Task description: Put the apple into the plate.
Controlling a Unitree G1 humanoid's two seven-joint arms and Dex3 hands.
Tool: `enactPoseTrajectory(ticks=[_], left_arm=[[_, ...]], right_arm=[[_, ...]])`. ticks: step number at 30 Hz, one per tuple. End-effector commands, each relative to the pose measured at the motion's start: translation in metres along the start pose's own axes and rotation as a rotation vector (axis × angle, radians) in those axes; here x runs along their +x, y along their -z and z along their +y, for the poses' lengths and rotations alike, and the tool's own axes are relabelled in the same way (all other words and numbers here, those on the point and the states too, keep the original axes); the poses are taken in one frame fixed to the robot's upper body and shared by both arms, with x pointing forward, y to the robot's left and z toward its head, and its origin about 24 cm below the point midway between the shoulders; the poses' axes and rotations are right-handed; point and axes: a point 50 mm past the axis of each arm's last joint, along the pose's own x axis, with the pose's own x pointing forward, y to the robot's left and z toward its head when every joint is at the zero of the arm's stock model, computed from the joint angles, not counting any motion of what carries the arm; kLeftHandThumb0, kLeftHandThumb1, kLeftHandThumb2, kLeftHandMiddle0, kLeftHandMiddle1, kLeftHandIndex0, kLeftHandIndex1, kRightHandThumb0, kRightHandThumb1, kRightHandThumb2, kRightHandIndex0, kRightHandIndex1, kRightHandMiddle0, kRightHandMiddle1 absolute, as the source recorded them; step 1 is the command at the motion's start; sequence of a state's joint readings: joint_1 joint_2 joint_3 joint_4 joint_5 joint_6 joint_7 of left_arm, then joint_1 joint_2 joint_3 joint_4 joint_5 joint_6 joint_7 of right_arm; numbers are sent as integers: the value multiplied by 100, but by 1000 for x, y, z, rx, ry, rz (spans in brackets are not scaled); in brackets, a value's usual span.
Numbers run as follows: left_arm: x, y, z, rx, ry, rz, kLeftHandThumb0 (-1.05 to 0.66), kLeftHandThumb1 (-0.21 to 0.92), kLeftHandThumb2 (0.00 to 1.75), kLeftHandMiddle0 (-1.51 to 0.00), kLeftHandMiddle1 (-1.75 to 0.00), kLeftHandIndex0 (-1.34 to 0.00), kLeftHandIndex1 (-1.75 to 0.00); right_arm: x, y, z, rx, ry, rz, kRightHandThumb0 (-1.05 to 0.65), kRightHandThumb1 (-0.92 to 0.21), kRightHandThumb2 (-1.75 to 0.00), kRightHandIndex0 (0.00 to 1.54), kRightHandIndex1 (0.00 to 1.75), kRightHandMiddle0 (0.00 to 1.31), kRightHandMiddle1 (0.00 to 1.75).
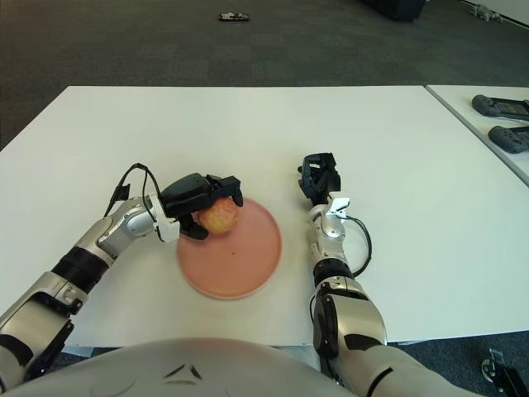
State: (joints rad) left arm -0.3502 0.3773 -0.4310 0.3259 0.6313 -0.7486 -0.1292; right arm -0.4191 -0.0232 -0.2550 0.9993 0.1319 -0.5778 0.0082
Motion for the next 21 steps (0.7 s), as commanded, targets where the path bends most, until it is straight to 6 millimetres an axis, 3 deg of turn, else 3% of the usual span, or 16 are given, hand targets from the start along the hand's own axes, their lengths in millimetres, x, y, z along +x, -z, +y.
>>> enactPoseTrajectory(ticks=[1, 2, 4, 6, 9, 11, 14, 17, 21], left_arm=[[0, 2, 9, 71, 8, -10, -51, 53, 98, -49, -174, -41, -172], [0, 2, 10, 84, 19, -12, -65, 67, 77, -38, -174, -32, -173], [-1, 2, 11, 109, 35, -15, -80, 79, 60, -20, -175, -21, -174], [-1, 2, 12, 135, 48, -19, -93, 87, 55, -8, -143, -10, -170], [-1, 1, 13, 154, 51, -27, -100, 90, 56, -3, -114, -4, -153], [-1, 1, 13, 158, 45, -32, -103, 91, 55, -1, -89, -2, -128], [-2, 1, 16, 170, 32, -40, -104, 92, 53, 0, -63, 0, -105], [-3, 0, 20, 182, 20, -48, -104, 92, 54, 0, -44, 0, -93], [-4, -2, 23, 184, 15, -47, -104, 92, 57, 0, -31, 0, -84]], right_arm=[[-18, 30, -5, 8, 32, 160, -36, -83, -64, 38, 148, 25, 175], [-18, 30, -5, 7, 32, 161, -36, -83, -64, 38, 148, 25, 175], [-18, 30, -5, 3, 32, 161, -36, -83, -64, 38, 147, 25, 175], [-18, 30, -5, 0, 33, 159, -36, -83, -64, 39, 148, 25, 175], [-18, 29, -5, -5, 39, 151, -36, -83, -64, 40, 148, 25, 175], [-18, 28, -4, -6, 44, 136, -36, -83, -64, 40, 148, 25, 175], [-19, 26, -1, -7, 48, 118, -36, -82, -66, 39, 147, 26, 175], [-19, 25, -1, -7, 49, 113, -36, -81, -67, 38, 146, 26, 175], [-19, 24, 0, -12, 52, 112, -36, -80, -68, 38, 145, 26, 175]])
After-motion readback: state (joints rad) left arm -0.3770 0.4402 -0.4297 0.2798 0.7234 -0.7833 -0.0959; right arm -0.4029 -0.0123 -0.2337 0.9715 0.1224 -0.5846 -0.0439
